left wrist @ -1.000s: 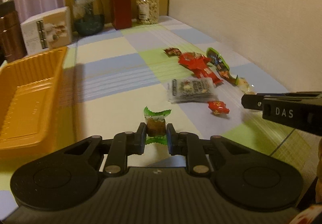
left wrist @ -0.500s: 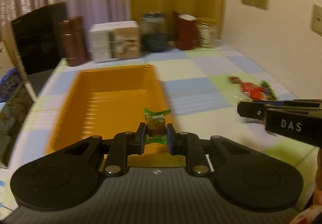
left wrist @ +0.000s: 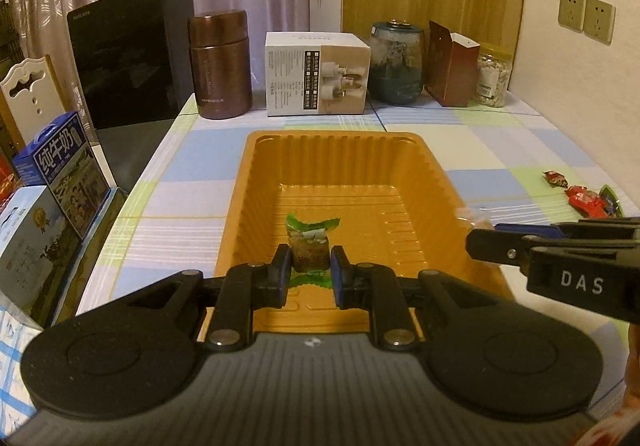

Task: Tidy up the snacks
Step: 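Carry the green candy with the left gripper into the orange tray and release, then withdraw the left gripper from the tray back toward the snacks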

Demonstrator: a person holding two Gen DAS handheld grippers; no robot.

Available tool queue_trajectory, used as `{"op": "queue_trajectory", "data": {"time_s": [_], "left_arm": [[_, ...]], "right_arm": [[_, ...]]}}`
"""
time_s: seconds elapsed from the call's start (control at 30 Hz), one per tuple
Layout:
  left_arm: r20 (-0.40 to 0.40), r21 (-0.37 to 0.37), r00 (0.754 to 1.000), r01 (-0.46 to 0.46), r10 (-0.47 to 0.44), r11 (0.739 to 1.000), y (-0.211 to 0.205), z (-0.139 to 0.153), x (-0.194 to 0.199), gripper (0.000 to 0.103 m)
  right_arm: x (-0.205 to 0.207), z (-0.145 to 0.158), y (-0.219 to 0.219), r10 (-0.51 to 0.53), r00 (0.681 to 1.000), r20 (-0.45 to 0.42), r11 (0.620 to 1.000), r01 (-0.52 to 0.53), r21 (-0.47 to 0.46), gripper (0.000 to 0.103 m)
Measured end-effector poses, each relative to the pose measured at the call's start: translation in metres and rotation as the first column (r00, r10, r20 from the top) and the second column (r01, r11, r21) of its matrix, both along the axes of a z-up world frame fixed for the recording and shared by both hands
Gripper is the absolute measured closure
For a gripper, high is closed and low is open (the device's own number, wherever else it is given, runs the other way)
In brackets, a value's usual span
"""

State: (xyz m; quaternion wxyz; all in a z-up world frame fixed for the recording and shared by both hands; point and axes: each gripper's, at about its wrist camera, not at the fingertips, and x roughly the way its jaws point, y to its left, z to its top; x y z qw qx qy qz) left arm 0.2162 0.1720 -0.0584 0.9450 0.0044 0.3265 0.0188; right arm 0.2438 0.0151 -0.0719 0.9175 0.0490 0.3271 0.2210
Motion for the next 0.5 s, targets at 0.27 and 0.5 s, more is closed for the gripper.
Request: {"op": "queue_trajectory", "data": {"time_s": [0.27, 0.5], "left_arm": [[-0.015, -0.006, 1.000, -0.015, 0.015, 1.000, 0.007, -0.017, -0.001, 0.070], [-0.013, -0.030, 0.999, -0.030, 0.030, 0.999, 0.001, -0.013, -0.020, 0.067]], "right_arm": [[0.008, -0.010, -0.001, 0.004, 1.000, -0.027, 0.999, -0.003, 0.043, 0.046], [-0.011, 0.002, -0.024, -0.057, 0.998, 0.022, 0.998, 0.057, 0.018, 0.045]]}}
